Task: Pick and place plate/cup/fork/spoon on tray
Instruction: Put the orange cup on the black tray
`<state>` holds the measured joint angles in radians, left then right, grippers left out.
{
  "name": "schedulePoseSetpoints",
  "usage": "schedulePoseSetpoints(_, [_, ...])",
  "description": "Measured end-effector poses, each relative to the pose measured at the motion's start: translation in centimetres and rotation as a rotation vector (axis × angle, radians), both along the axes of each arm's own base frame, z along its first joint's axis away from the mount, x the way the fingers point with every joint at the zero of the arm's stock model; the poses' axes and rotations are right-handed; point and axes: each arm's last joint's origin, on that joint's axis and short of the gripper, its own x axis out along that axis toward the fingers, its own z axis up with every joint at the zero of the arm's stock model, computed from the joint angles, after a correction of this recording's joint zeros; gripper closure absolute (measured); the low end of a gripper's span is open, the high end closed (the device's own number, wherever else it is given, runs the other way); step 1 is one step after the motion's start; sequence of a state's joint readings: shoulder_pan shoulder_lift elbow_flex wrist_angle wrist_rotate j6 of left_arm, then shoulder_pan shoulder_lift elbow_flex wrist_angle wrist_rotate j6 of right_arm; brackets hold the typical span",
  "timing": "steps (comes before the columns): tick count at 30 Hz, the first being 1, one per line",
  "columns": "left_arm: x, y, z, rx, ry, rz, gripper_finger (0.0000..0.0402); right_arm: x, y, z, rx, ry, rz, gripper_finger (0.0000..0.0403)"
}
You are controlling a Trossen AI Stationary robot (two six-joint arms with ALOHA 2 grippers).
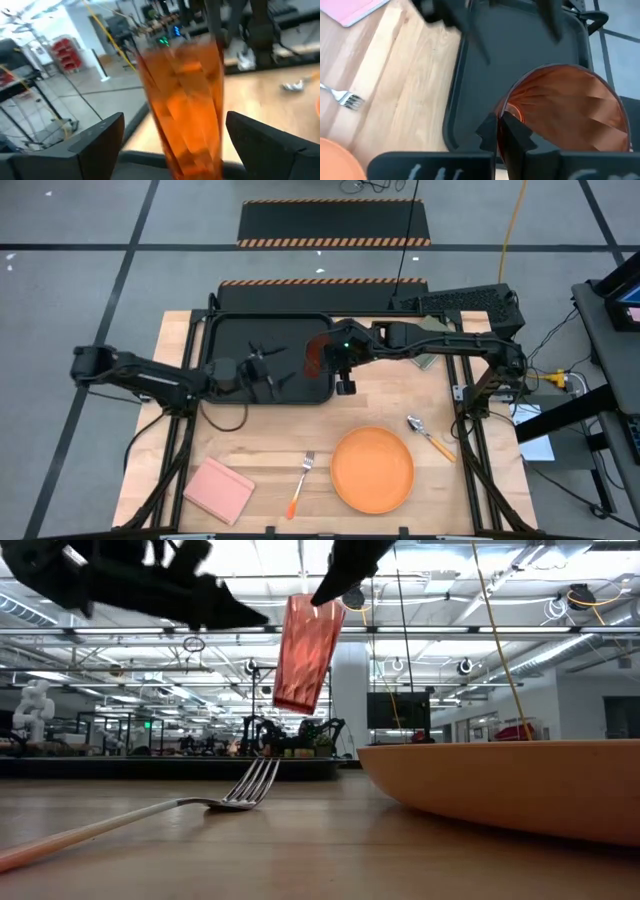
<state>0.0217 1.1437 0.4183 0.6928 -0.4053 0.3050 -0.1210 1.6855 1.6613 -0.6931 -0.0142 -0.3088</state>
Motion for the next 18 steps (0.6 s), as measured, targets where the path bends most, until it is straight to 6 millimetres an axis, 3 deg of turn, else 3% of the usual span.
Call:
schedulePoseSetpoints(5, [-2.5, -0.3, 3.2, 0.070, -0.117, 0.134, 0.0095, 0.3, -0.5, -2.0, 0.014, -0.015, 0.032, 0.0401])
schedulePoseSetpoints(9, [-3.9, -1.3, 5.0, 0.055, -0.156, 0.083, 0.0120, 0.2, -0.7, -3.3, 0.017, 0.003, 0.029, 0.0401])
schedulePoseSetpoints(13, [-3.7, -1.7, 7.5, -0.019, -0.019, 0.057, 0.0144, 0.1, -0.9, -4.5, 0.050, 0.005, 0.054, 0.0401])
schedulePoseSetpoints(18, [-1.6, -2.0, 9.8, -0.042, 0.251, -0.023, 0.0167, 0.0, -1.3, -5.2, 0.050, 0.002, 0.045, 0.0401])
